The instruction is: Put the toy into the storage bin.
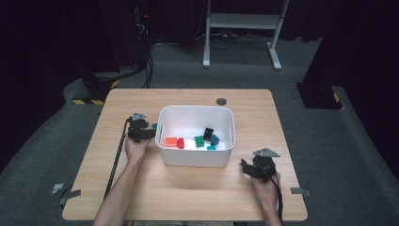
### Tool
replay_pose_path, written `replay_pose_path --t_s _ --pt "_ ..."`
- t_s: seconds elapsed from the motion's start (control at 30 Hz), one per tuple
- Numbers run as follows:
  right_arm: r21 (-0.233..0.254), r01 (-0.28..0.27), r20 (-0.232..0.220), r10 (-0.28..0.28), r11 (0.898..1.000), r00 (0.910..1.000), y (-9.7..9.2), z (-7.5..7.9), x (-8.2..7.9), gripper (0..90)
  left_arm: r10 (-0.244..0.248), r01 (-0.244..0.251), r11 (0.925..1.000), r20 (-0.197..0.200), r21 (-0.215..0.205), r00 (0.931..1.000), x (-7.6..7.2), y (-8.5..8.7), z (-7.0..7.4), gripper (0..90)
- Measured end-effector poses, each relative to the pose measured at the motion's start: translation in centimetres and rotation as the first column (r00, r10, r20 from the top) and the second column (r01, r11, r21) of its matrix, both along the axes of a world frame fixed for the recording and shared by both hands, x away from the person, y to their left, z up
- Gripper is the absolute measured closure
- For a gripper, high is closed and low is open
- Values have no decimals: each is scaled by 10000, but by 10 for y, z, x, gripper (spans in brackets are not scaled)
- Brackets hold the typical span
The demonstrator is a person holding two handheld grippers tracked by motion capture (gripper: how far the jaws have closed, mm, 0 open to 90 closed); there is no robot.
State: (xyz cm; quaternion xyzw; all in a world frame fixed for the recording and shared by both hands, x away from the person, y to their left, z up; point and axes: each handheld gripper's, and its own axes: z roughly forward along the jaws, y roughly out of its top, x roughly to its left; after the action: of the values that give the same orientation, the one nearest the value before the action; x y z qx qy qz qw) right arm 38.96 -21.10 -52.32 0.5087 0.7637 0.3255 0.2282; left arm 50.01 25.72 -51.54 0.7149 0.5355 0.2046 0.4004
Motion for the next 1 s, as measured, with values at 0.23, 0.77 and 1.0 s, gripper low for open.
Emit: replay_pose_path --t_s 0.23,0.77,1.0 --pt "-4 -10 2 10 10000 10000 0 0 0 332 -80 79 9999 -89 -129 9999 6 -1 -10 302" --pt "-7 -6 3 6 10000 10000 0 0 0 332 -158 178 9978 -313 631 9994 10 -7 -10 395" --pt "-4 -5 4 5 10000 10000 0 0 0 332 -241 262 9957 -240 883 9994 10 -13 -10 450"
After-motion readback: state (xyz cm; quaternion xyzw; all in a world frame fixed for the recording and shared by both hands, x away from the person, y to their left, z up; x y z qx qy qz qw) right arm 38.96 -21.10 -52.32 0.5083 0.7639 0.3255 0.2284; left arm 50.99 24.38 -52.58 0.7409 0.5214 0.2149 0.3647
